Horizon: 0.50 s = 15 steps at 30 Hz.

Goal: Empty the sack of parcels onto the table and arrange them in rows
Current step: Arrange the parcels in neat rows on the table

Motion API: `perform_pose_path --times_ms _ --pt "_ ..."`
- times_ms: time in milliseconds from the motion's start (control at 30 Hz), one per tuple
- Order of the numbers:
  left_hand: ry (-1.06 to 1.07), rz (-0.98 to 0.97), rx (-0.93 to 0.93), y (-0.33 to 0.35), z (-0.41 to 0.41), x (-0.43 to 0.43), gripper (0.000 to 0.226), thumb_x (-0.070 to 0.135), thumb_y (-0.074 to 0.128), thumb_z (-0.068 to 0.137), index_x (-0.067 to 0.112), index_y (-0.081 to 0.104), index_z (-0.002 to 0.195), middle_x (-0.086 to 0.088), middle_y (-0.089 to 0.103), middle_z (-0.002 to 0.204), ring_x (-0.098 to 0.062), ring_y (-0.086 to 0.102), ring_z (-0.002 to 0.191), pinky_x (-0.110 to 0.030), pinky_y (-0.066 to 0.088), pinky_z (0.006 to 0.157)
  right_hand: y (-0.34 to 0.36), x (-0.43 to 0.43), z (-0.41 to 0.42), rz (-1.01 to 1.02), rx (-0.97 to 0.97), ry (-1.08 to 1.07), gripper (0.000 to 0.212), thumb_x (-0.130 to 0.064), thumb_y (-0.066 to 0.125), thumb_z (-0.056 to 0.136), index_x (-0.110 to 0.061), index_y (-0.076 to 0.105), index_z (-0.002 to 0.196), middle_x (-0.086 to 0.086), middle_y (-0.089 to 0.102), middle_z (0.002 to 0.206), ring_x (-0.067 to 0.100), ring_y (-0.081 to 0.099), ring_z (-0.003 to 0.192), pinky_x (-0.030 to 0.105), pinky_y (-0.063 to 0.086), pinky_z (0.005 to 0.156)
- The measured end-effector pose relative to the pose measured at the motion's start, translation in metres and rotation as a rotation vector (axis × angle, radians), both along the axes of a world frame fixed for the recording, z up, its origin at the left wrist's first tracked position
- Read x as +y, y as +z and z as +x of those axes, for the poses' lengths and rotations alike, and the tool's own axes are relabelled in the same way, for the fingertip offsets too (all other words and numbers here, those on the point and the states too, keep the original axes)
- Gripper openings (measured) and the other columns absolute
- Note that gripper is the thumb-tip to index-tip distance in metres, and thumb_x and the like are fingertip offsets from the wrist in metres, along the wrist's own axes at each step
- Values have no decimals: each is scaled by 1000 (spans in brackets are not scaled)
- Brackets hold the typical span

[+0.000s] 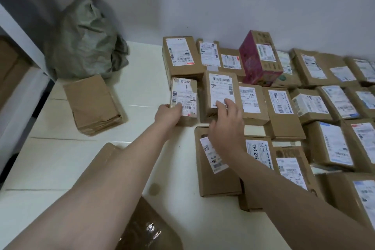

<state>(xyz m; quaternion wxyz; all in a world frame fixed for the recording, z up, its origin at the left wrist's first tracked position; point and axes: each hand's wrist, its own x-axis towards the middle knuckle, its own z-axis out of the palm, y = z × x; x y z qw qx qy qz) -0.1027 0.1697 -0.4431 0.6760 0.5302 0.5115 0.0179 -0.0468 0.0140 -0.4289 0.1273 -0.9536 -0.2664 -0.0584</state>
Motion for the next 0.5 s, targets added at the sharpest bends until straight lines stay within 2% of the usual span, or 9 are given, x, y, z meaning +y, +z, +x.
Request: perform_pose_path --times_ms 67,167,200,267,333,400,500 --pt "-16 18 -1 -16 7 1 76 58 56 61 18 58 126 -2 65 123 -25 63 109 -42 51 99 -3 -1 3 6 -9 21 51 -7 57 82 -11 52 133 12 45 142 32 41 127 46 44 98" --pt "-112 59 -30 7 3 -8 71 55 56 78 19 50 139 2 56 136 -22 55 121 -40 43 106 -6 1 0 6 -53 7 50 -7 57 81 -12 54 130 12 46 141 33 44 125 46 42 97" --pt "-134 161 -6 11 1 -7 67 51 56 85 19 44 143 0 51 140 -24 49 127 -40 40 109 -5 3 -3 19 -81 2 49 -7 57 80 -13 55 129 13 46 141 32 44 125 47 42 96" --pt "-94 511 72 15 -8 -1 60 41 57 91 18 40 145 -9 43 145 -28 36 137 -39 33 111 -1 9 -12 86 -144 41 45 -4 55 79 -14 58 123 13 49 137 31 47 122 45 42 93" --pt "-10 812 139 25 -24 11 59 32 60 90 16 41 143 -13 37 147 -30 26 140 -38 26 113 2 21 -22 236 -103 209 41 2 52 80 -9 61 117 13 54 128 29 49 117 42 43 93" --pt "40 951 311 30 -41 30 66 33 65 87 16 36 144 -17 26 152 -35 20 143 -43 21 117 4 38 -33 382 73 422 37 6 50 80 -5 63 113 11 59 117 25 52 111 40 45 95" --pt "58 881 645 31 -68 62 83 48 73 78 11 34 141 -27 13 156 -41 7 146 -56 8 118 4 63 -53 366 256 549 35 4 49 82 -9 63 112 6 59 112 22 53 106 35 46 93"
